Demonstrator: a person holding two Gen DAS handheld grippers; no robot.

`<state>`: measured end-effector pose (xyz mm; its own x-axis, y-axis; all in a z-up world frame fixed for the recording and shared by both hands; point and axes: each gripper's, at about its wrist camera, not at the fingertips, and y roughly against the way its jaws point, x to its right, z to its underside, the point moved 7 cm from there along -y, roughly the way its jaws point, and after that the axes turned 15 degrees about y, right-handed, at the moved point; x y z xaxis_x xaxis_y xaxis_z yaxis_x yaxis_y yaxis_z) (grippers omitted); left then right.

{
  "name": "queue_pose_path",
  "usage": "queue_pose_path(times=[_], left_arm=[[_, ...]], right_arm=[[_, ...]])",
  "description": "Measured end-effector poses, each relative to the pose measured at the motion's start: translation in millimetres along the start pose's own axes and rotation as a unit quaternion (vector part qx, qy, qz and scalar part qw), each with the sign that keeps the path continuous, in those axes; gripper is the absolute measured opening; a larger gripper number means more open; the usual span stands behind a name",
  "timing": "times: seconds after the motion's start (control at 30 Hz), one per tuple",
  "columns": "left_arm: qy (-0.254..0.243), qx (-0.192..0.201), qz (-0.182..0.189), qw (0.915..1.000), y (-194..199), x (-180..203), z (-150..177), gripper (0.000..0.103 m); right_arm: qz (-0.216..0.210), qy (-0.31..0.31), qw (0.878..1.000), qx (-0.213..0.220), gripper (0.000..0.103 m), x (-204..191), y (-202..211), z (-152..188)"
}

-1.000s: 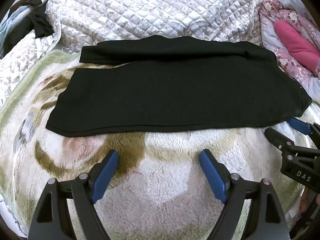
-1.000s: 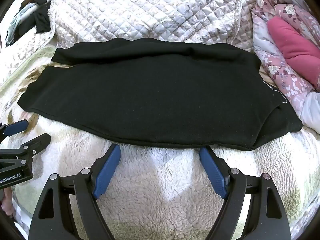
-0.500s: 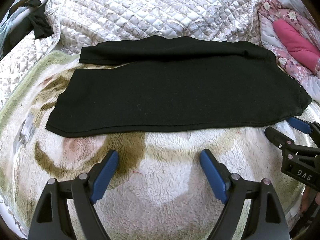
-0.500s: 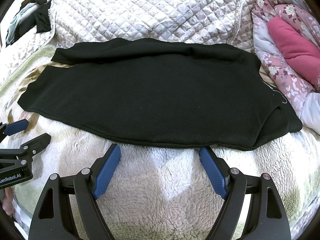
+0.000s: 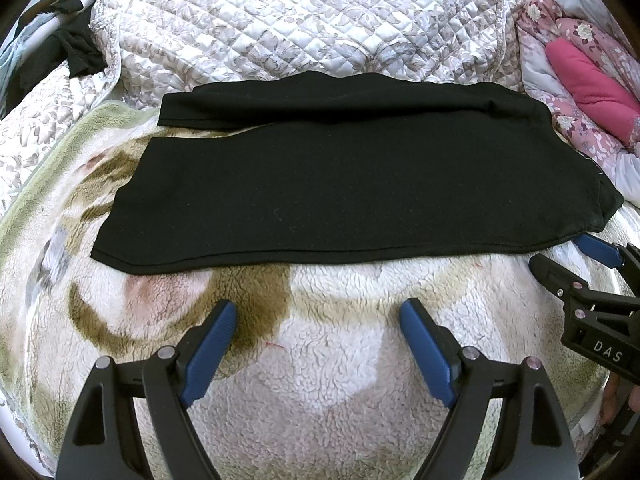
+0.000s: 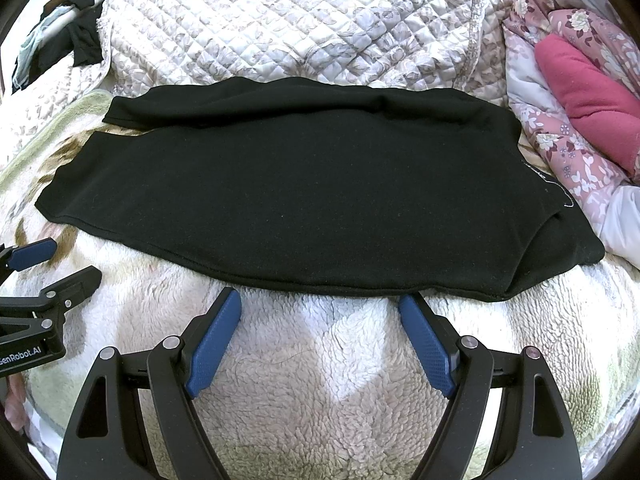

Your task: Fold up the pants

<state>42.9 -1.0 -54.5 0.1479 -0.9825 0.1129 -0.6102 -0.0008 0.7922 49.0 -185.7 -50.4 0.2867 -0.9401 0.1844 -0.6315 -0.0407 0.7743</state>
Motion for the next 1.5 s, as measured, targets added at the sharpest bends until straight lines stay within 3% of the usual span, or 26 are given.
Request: queue_pose_path(times=[1.5], left_arm=[[0.0, 0.003, 0.001, 1.0, 0.6, 1.5, -2.5, 0.087]], right_arm=[[-0.001, 0.0, 1.0, 0.0, 0.081, 0.4, -1.0, -0.3]])
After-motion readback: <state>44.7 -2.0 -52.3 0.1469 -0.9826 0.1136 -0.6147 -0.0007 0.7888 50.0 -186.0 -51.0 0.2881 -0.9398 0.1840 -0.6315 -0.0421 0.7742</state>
